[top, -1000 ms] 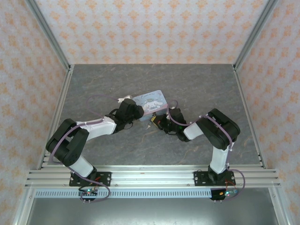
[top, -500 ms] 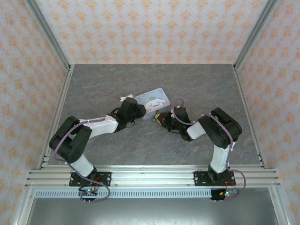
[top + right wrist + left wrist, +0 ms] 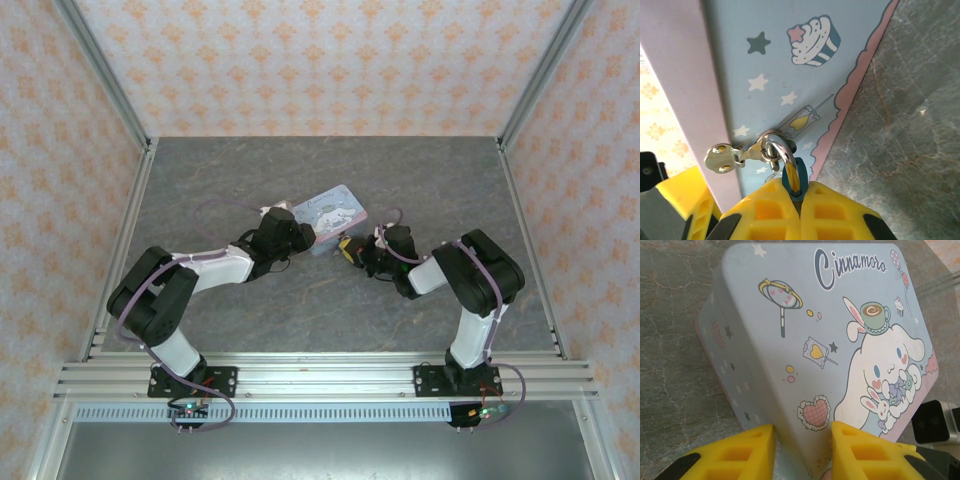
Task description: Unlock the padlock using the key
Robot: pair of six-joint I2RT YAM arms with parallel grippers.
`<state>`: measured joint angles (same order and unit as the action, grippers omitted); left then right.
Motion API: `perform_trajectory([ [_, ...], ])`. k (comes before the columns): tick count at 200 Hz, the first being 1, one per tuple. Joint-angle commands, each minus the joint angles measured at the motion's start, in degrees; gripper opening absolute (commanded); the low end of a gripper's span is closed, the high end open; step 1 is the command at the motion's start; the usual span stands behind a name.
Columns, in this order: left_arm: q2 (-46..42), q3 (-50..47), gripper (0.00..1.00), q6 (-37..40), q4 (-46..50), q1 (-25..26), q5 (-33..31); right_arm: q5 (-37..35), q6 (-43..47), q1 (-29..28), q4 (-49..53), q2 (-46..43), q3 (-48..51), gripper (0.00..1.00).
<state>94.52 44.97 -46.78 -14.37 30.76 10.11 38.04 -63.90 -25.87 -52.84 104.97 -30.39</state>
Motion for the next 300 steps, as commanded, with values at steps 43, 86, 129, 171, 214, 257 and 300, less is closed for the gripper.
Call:
perform_trajectory([
  [43,4.45,-3.37,0.3,2.73,22.85,-0.43,-3.6,-1.7,12.83,4.56,26.3,-1.22,-4.15,0.0],
  [86,4.48,-2.87,0.3,2.93,23.49,-0.44,-3.69,-4.43,17.74,4.65,38.51,-2.3,-8.44,0.0],
  [129,5.1,-2.61,0.3,3.1,23.51,-0.44,-3.6,-6.27,14.89,5.68,35.64,-4.14,-7.43,0.0],
  [171,5.98,-2.81,0.29,2.82,22.67,-0.44,-2.95,-5.08,5.88,9.76,17.81,-4.96,-2.24,0.0],
  [214,4.72,-3.29,0.3,2.4,22.23,-0.24,-2.68,-2.4,8.33,9.98,20.8,-3.62,-3.5,0.0],
  [257,-2.55,-1.14,0.51,5.01,28.94,0.21,-5.64,-1.79,11.18,10.07,22.76,-4.43,-1.95,0.0],
  [300,-4.32,8.88,0.62,10.08,37.58,2.0,-9.8,-0.63,12.45,10.0,23.44,-3.83,-1.78,0.0],
])
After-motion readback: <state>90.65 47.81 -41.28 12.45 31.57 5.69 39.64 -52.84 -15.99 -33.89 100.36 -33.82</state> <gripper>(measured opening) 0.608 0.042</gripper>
